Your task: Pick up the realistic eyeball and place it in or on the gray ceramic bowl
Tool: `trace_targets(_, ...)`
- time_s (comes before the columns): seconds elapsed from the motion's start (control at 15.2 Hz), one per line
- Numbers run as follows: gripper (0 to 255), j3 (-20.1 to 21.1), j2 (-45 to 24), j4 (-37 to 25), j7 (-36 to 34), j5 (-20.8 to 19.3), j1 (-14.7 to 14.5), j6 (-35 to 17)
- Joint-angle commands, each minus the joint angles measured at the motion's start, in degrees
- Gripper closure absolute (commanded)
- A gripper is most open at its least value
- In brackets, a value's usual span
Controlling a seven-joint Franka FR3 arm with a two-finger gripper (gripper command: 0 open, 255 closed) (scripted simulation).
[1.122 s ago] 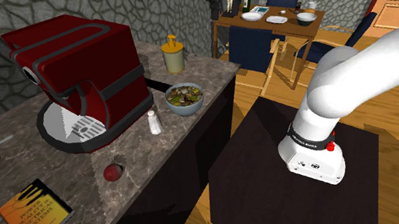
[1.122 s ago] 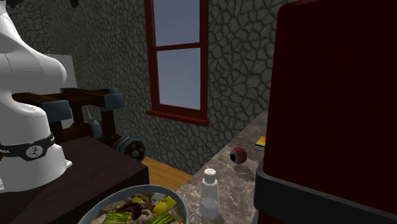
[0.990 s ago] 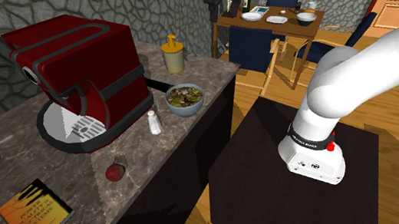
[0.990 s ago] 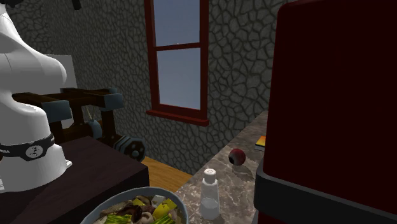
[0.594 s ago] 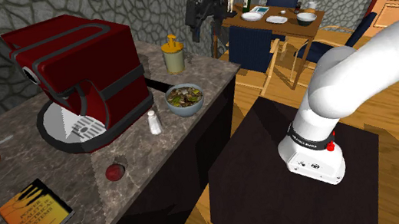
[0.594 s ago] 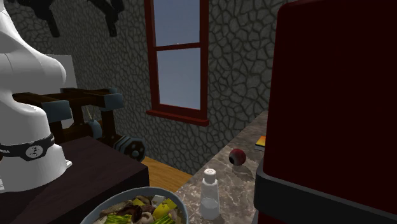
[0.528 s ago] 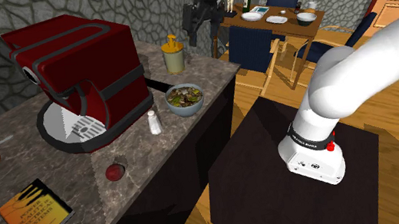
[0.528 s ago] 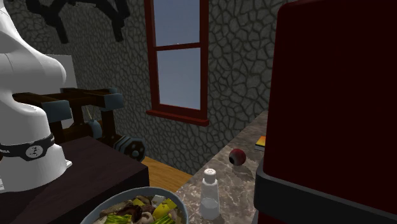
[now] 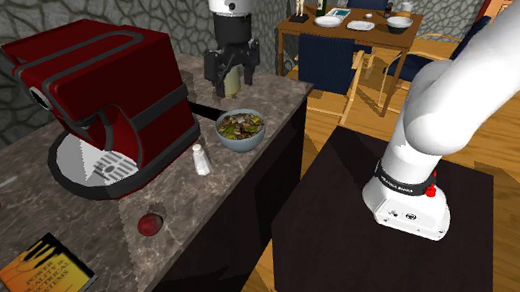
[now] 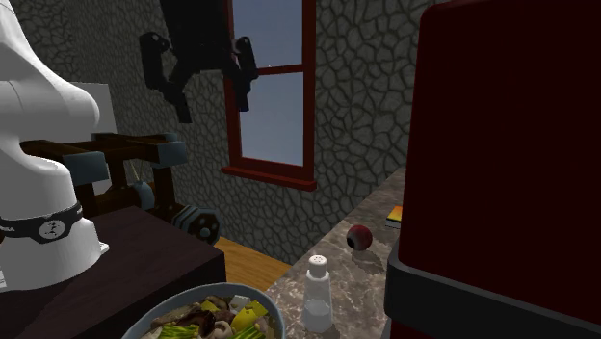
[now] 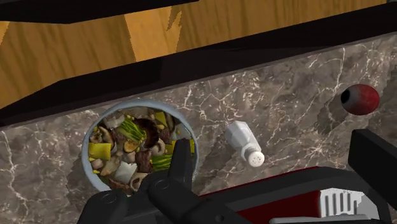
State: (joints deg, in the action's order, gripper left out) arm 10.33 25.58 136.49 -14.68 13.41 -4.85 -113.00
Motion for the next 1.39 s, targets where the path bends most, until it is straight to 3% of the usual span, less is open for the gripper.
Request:
trace_targets(0.0, 0, 1.8, -3.3, -0.2, -1.3, 0.6, -0.8, -3.2)
trace_targets(0.59, 0, 7.7, -20.6, -6.0, -6.5, -0.6, -3.3, -14.8)
trace_targets(1.32, 0, 10.1, -44.2, -20.4, -15.2, -8.7, -9.0, -23.2)
